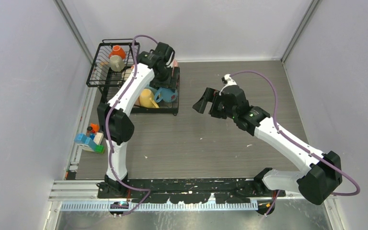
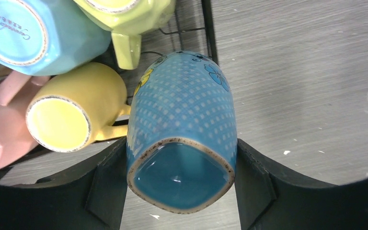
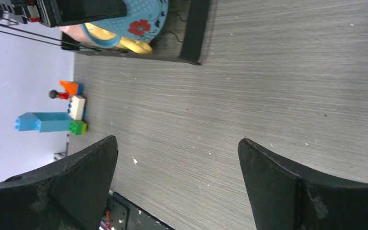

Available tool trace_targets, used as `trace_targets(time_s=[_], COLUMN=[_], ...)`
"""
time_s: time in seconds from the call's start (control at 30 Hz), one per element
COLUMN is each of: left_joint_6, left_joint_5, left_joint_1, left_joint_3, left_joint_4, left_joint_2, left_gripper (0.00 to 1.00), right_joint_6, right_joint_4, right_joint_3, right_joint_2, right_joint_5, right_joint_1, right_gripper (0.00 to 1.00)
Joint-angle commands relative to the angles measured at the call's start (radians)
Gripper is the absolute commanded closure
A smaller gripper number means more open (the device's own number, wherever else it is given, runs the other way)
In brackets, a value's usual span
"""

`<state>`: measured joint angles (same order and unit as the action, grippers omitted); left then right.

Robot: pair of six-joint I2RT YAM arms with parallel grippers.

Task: Unload the cups from the dish rack
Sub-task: Unload the cup from the dish rack, then place the cup at the corner of the board.

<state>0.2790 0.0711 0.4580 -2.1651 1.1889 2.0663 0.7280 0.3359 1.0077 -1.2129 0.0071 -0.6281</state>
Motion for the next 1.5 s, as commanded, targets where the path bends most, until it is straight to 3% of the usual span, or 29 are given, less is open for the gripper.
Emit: trace_targets(time_s=[0.0,0.57,0.73,0.87,0.97,1.27,1.47], left_joint_6=[0.089,0.488,0.628,0.746,0.827,0.922,1.026], left_joint_5=[-0.125,-0.605,-0.731,-0.804,-0.835,-0.863,-0.859], left_joint_1=[0.002,0.008,0.008,0.008,0.008,0.008,0.024], left_joint_3=[-0.06,0.218,0.318,0.4,0.459,0.504,0.581], left_joint_4=[0.005,-0.363,-0.54,-0.71,-0.822,-0.923,-1.051], left_joint_2=[-0.13,-0.362,-0.394,-0.417,-0.433,-0.457,-0.478], left_gripper=[1.0,1.0,1.0,1.0,1.0,1.0,1.0], right_joint_6=[-0.008,0.087,0.158,0.209,0.234,0.248,0.272], right_joint_4=[-0.144,-0.381,-0.473,-0.522,-0.541,-0.527,-0.544], right_joint_3=[0.012,-0.016,-0.012,-0.011,-0.012,-0.018,-0.005], right_joint_2=[0.034,0.054,0.055,0.056,0.065,0.108,0.104], right_joint_5=[-0.107,-0.402,-0.454,-0.479,-0.485,-0.473,-0.469], right_joint_1=[0.052,0.182,0.182,0.182,0.183,0.207,0.206], right_gripper=[0.0,0.01,0.05,0.14,0.21,0.23,0.38])
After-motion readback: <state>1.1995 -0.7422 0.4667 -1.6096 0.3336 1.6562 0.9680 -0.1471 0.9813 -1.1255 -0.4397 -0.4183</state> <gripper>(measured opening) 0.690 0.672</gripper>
